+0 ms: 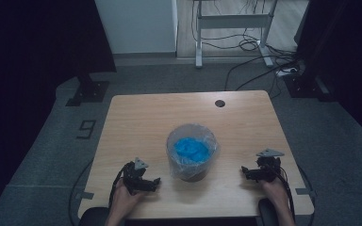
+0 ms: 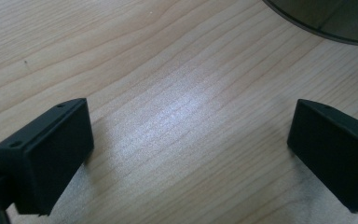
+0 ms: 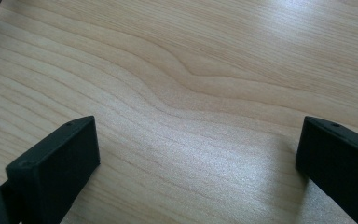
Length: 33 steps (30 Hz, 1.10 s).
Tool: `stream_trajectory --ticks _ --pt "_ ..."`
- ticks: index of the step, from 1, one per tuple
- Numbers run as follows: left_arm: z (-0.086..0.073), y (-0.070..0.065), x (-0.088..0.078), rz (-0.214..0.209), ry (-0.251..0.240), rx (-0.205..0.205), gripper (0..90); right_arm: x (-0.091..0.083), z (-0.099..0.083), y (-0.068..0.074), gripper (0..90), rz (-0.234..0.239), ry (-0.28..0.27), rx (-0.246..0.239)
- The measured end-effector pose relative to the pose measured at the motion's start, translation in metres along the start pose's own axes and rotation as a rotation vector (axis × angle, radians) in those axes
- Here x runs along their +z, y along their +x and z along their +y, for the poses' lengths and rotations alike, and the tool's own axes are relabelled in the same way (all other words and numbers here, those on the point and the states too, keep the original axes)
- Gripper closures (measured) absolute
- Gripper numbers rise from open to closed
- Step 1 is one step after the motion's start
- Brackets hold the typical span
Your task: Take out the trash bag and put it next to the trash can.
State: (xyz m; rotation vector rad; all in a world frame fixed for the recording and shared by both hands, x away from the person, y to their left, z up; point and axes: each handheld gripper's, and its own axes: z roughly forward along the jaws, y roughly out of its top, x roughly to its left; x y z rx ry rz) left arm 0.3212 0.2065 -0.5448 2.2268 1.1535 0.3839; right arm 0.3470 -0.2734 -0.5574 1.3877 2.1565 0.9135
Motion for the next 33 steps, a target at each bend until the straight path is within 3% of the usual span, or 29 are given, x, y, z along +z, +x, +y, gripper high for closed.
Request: stream_trajectory --ticks 4,8,15,19,24,27,33 --pt "0.001 -0.002 -0.006 -0.073 -0.013 0.014 3.1 0.000 0.000 0.000 0.0 0.000 0.000 0.000" --pt "0.004 -0.006 -0.016 -0.123 -0.059 0.040 1.0 0.000 0.000 0.000 0.0 0.004 0.000 -0.003" --pt "0.014 -0.022 -0.027 -0.165 -0.096 0.107 0.0 -0.002 0.006 0.003 0.2 0.034 0.010 -0.022" --pt "0.023 -0.030 -0.033 -0.192 -0.105 0.147 0.0 -0.005 0.015 0.010 0.2 0.089 -0.015 -0.040" --pt "0.034 -0.038 -0.036 -0.214 -0.121 0.167 0.0 -0.006 0.025 0.022 0.9 0.158 -0.025 -0.100" --pt "0.039 -0.044 -0.035 -0.221 -0.120 0.187 0.0 -0.007 0.032 0.031 1.0 0.220 -0.039 -0.138" --pt "0.047 -0.057 -0.032 -0.208 -0.105 0.227 0.0 -0.005 0.051 0.050 2.7 0.280 -0.054 -0.198"
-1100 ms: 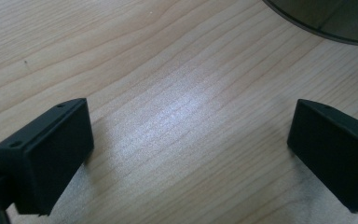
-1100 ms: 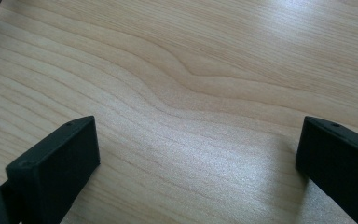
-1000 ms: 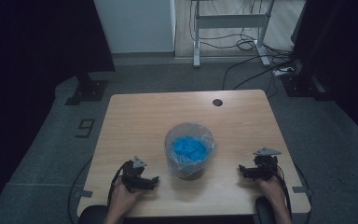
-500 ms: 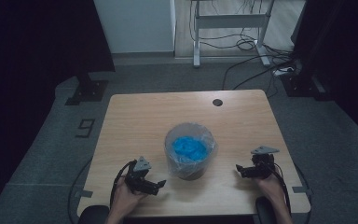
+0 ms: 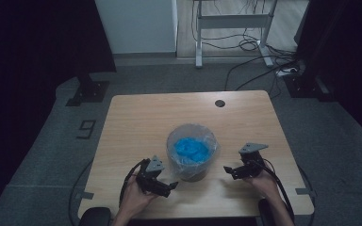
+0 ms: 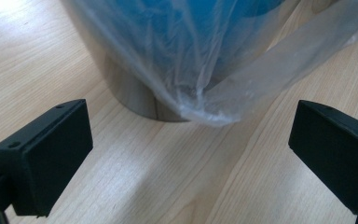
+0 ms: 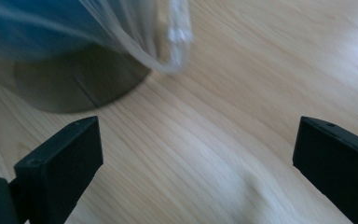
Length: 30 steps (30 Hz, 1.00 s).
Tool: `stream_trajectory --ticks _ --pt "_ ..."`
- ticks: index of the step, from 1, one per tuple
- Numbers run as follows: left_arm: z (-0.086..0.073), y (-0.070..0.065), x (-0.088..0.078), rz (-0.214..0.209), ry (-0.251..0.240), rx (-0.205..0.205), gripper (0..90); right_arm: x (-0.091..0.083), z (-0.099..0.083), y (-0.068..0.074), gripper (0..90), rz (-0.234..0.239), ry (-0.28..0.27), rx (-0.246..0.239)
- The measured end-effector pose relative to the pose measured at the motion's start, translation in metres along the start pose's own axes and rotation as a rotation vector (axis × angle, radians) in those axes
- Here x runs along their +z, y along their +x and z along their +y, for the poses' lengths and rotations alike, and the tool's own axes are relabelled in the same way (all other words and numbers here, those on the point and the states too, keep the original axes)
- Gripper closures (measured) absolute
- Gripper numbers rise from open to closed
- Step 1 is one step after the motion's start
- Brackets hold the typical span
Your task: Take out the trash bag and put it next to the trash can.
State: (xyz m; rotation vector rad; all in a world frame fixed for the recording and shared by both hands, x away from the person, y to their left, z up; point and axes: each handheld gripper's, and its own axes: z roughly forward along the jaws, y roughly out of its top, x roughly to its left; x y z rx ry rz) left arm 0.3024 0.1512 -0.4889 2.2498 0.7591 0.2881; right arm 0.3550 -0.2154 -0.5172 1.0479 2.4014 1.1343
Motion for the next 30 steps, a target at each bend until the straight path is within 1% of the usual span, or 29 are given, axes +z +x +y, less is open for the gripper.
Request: stream_trajectory --ticks 3,5,6,7,9,10,11,12,13,15,17,18,19,20,23,24,26,29,30 --pt "0.005 -0.002 0.002 0.019 0.013 0.021 0.0 0.004 0.010 0.005 6.7 0.016 -0.008 -0.018" --pt "0.008 -0.002 0.005 0.037 0.020 0.032 0.2 0.007 0.017 0.007 12.6 0.040 -0.017 -0.026" --pt "0.008 -0.001 0.006 0.042 0.022 0.035 1.2 0.009 0.020 0.008 14.4 0.061 -0.028 -0.020" --pt "0.009 0.000 0.007 0.047 0.023 0.037 2.5 0.011 0.022 0.009 14.7 0.071 -0.035 -0.015" --pt "0.010 0.001 0.008 0.073 0.025 0.031 7.6 0.014 0.026 0.009 19.9 0.089 -0.034 -0.017" --pt "0.010 0.002 0.009 0.079 0.026 0.028 11.2 0.016 0.028 0.010 24.8 0.088 -0.031 -0.022" --pt "0.011 0.003 0.009 0.078 0.024 0.027 15.2 0.017 0.029 0.010 31.8 0.086 -0.029 -0.028" --pt "0.011 0.003 0.009 0.079 0.025 0.030 16.3 0.018 0.031 0.011 40.5 0.091 -0.032 -0.037" --pt "0.012 0.003 0.007 0.074 0.025 0.039 20.2 0.018 0.032 0.011 50.6 0.096 -0.036 -0.046" --pt "0.014 0.005 0.003 0.051 0.025 0.055 36.5 0.017 0.035 0.013 64.5 0.112 -0.039 -0.055" --pt "0.018 0.008 -0.002 0.016 0.035 0.052 46.4 0.012 0.039 0.015 72.5 0.110 -0.051 -0.055" --pt "0.020 0.010 -0.005 0.001 0.043 0.048 52.5 0.009 0.041 0.015 74.8 0.104 -0.054 -0.047" --pt "0.022 0.012 -0.008 -0.009 0.049 0.041 56.7 0.005 0.044 0.015 76.2 0.094 -0.050 -0.036" --pt "0.024 0.014 -0.012 -0.018 0.050 0.028 59.5 0.002 0.046 0.014 78.3 0.092 -0.054 -0.037" --pt "0.033 0.020 -0.024 -0.059 0.042 -0.014 67.5 -0.011 0.055 0.013 81.8 0.110 -0.073 -0.050" --pt "0.035 0.021 -0.027 -0.063 0.040 -0.014 71.1 -0.015 0.059 0.013 82.4 0.120 -0.078 -0.056" --pt "0.041 0.021 -0.032 -0.064 0.037 -0.008 74.9 -0.021 0.066 0.015 83.5 0.125 -0.079 -0.075" --pt "0.050 0.021 -0.039 -0.061 0.029 -0.013 79.3 -0.028 0.077 0.020 85.4 0.108 -0.070 -0.106" --pt "0.052 0.023 -0.043 -0.066 0.018 -0.017 79.8 -0.030 0.080 0.022 85.7 0.107 -0.075 -0.106"
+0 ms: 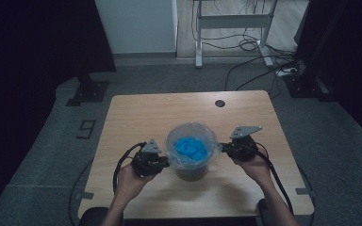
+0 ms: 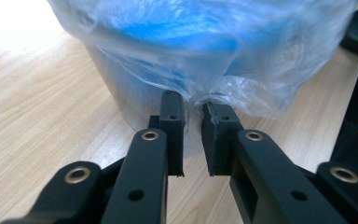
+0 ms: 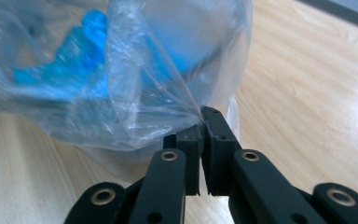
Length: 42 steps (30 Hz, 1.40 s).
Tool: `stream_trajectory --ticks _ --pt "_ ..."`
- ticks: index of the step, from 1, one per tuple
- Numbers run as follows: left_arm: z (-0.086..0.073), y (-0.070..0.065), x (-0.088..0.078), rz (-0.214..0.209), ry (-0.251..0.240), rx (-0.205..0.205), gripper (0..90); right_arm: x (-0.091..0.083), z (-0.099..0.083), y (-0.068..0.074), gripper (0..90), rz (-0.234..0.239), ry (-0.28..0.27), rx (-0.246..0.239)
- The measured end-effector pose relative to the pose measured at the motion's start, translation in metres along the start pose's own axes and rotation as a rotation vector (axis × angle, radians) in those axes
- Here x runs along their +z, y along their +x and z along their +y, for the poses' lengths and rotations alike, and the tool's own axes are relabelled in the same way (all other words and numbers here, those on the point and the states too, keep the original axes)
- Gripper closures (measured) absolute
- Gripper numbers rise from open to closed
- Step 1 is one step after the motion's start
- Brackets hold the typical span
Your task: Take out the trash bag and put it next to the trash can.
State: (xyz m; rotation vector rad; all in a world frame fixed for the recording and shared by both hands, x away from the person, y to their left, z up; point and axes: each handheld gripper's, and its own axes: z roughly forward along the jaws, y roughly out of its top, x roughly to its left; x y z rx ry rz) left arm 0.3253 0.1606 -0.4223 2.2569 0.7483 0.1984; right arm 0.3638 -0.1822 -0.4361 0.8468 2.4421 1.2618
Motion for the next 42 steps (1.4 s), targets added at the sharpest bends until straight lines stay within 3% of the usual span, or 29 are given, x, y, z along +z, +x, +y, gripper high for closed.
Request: stream_trajectory --ticks 5,11,13,19,26,31,33,34,36,38,40,42 --pt "0.006 0.001 -0.013 -0.011 -0.023 0.001 80.8 -0.012 0.011 0.004 86.7 -0.013 -0.019 0.006" --pt "0.019 0.001 -0.025 -0.023 -0.058 0.016 82.2 -0.023 0.027 0.009 86.8 -0.043 -0.026 -0.034" --pt "0.025 0.001 -0.030 0.001 -0.066 0.027 83.7 -0.026 0.034 0.009 86.8 -0.058 -0.033 -0.049" --pt "0.046 0.012 -0.036 0.006 -0.082 0.029 84.0 -0.025 0.057 0.006 86.6 -0.049 -0.055 -0.079" --pt "0.074 0.018 -0.019 0.023 -0.042 0.063 83.8 0.000 0.082 0.018 85.4 0.084 -0.091 -0.118" --pt "0.087 0.022 -0.005 0.024 -0.021 0.072 83.5 0.017 0.089 0.023 82.4 0.216 -0.108 -0.112" --pt "0.091 0.023 0.000 0.020 -0.016 0.076 83.4 0.023 0.090 0.025 74.3 0.239 -0.106 -0.123" --pt "0.094 0.022 0.002 0.013 -0.019 0.074 83.4 0.026 0.091 0.026 65.3 0.245 -0.095 -0.126" --pt "0.098 0.021 0.005 -0.008 -0.020 0.090 83.2 0.033 0.091 0.029 46.4 0.221 -0.081 -0.139" --pt "0.104 0.017 0.008 -0.022 -0.022 0.106 83.2 0.041 0.090 0.031 33.4 0.200 -0.061 -0.132" --pt "0.109 0.012 0.010 -0.038 -0.025 0.121 83.2 0.048 0.089 0.033 27.3 0.208 -0.049 -0.127" --pt "0.114 0.005 0.012 -0.053 -0.028 0.142 83.3 0.053 0.090 0.036 30.7 0.215 -0.049 -0.138"
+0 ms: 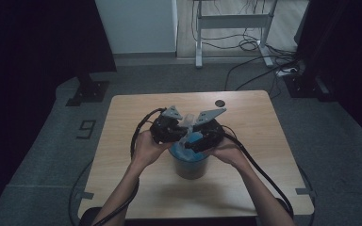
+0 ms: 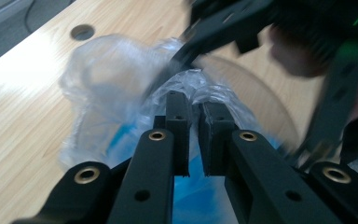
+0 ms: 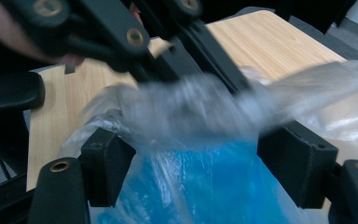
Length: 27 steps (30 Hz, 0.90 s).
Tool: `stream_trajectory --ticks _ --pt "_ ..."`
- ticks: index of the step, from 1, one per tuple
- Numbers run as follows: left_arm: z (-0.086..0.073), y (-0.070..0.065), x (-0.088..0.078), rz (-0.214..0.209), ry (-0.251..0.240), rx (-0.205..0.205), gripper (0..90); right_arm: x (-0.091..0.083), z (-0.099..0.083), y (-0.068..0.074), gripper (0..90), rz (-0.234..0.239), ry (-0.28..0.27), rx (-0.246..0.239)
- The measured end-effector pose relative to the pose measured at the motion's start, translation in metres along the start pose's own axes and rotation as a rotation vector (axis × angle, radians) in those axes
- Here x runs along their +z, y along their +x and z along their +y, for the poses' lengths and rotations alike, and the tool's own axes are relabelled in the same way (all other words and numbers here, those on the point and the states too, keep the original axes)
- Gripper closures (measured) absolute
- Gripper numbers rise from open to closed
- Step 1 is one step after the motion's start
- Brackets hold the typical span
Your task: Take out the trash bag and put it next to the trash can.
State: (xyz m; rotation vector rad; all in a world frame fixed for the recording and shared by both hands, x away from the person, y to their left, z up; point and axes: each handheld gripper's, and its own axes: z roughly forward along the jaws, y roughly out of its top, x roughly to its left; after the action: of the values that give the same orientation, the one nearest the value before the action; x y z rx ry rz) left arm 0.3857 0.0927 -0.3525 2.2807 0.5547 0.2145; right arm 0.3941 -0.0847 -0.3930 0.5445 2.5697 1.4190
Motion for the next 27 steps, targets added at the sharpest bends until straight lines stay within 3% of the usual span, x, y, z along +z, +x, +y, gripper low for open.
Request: stream_trajectory --ticks 3,5,8,11,14,19,21,27 --pt "0.004 -0.005 -0.001 -0.051 -0.027 0.007 83.4 0.004 0.002 0.003 51.8 0.000 -0.016 -0.023" --pt "0.004 -0.005 -0.007 -0.047 -0.061 -0.004 80.7 0.002 0.001 0.003 67.2 -0.003 -0.022 -0.024" --pt "-0.002 -0.002 -0.021 -0.032 -0.103 -0.009 59.7 -0.003 -0.002 0.000 78.7 -0.011 -0.005 -0.016" --pt "-0.013 0.001 -0.029 -0.020 -0.134 -0.015 42.5 -0.008 -0.002 -0.003 81.9 -0.008 -0.001 -0.016" --pt "-0.027 0.004 -0.033 -0.020 -0.164 -0.035 32.1 -0.010 0.000 -0.006 82.3 -0.013 0.022 -0.012" --pt "-0.049 0.005 -0.032 0.055 -0.117 -0.014 15.1 -0.012 0.005 -0.013 82.3 -0.005 0.068 0.015" --pt "-0.059 0.005 -0.032 0.077 -0.106 -0.013 13.3 -0.014 0.009 -0.015 82.3 -0.002 0.080 0.020" --pt "-0.092 0.002 -0.035 0.129 -0.100 -0.037 0.2 -0.024 0.021 -0.023 82.3 -0.009 0.119 0.037"
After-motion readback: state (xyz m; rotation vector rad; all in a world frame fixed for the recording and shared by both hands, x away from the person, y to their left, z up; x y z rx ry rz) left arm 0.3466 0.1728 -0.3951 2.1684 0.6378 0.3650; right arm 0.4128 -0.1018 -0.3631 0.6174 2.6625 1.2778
